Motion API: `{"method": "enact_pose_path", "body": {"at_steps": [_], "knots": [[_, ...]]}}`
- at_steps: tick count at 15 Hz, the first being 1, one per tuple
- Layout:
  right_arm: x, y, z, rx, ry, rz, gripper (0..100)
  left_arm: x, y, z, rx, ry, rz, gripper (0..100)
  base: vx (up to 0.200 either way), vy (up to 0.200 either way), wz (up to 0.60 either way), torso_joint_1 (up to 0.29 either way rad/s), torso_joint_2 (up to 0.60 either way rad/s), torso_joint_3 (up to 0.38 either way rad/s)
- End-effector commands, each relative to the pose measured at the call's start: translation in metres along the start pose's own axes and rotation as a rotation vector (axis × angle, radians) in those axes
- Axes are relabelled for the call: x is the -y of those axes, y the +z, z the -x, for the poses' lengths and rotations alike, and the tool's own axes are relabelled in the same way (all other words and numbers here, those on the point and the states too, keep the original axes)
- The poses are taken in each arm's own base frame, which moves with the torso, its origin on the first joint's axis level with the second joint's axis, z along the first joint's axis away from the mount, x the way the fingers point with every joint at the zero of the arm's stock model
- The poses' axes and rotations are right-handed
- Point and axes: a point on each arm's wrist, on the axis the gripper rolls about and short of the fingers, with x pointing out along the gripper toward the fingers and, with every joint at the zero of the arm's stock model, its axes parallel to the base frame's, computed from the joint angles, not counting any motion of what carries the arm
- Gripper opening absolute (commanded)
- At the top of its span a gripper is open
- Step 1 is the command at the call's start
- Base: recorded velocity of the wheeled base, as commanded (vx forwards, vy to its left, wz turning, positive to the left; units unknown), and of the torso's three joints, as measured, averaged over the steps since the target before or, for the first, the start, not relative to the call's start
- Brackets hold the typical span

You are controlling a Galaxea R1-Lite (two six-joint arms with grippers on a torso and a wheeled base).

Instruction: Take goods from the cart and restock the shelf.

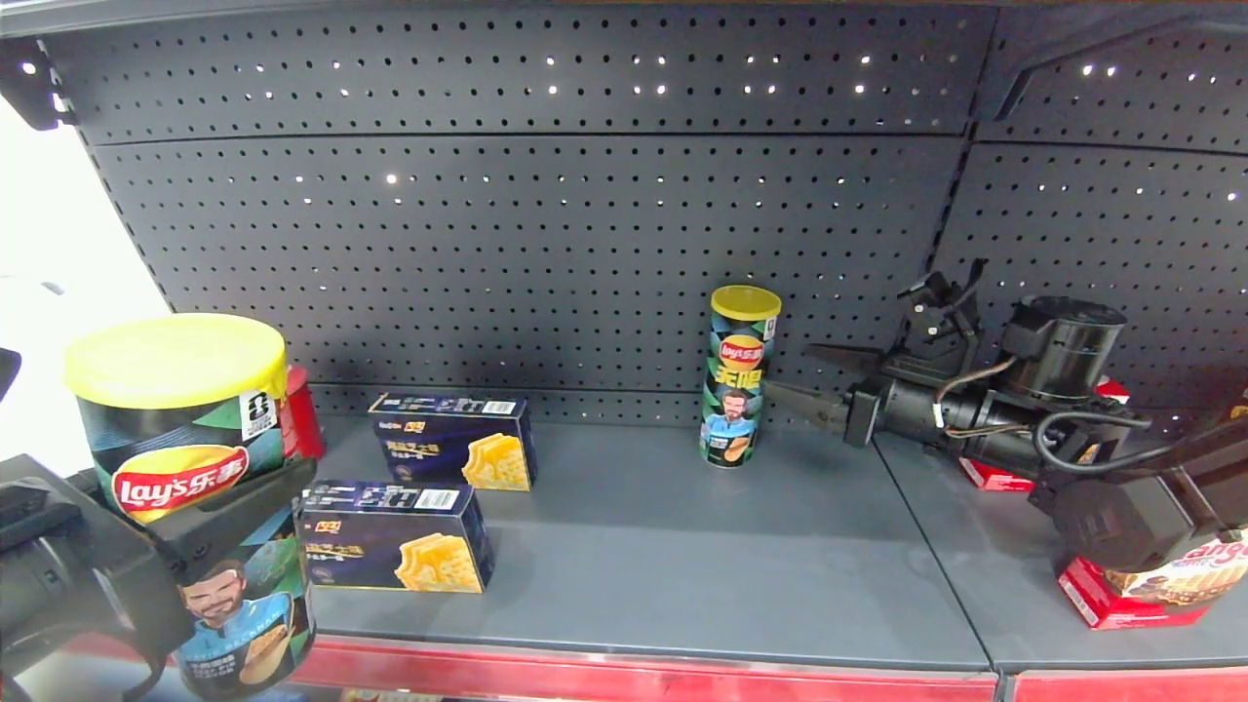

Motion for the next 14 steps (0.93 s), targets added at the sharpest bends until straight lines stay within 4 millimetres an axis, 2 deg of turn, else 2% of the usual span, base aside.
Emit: {"method": "enact_pose_path", "body": {"at_steps": [1, 9, 14], "knots": [[0.009, -0.001, -0.006, -0.008, 0.030, -0.005, 100, 0.000, 0.001, 0.000, 0.005, 0.000, 0.001, 0, 0.000, 0.000, 0.00, 0.000, 0.00, 0.000], [0.036, 0.003, -0.048, -0.010, 0.053, -0.007, 100, -0.001, 0.003, -0.002, 0.008, 0.007, 0.001, 0, 0.000, 0.000, 0.00, 0.000, 0.00, 0.000], [0.043, -0.003, -0.059, -0.012, 0.054, -0.007, 100, -0.001, 0.003, 0.000, 0.008, 0.008, 0.003, 0, 0.000, 0.000, 0.00, 0.000, 0.00, 0.000]]}}
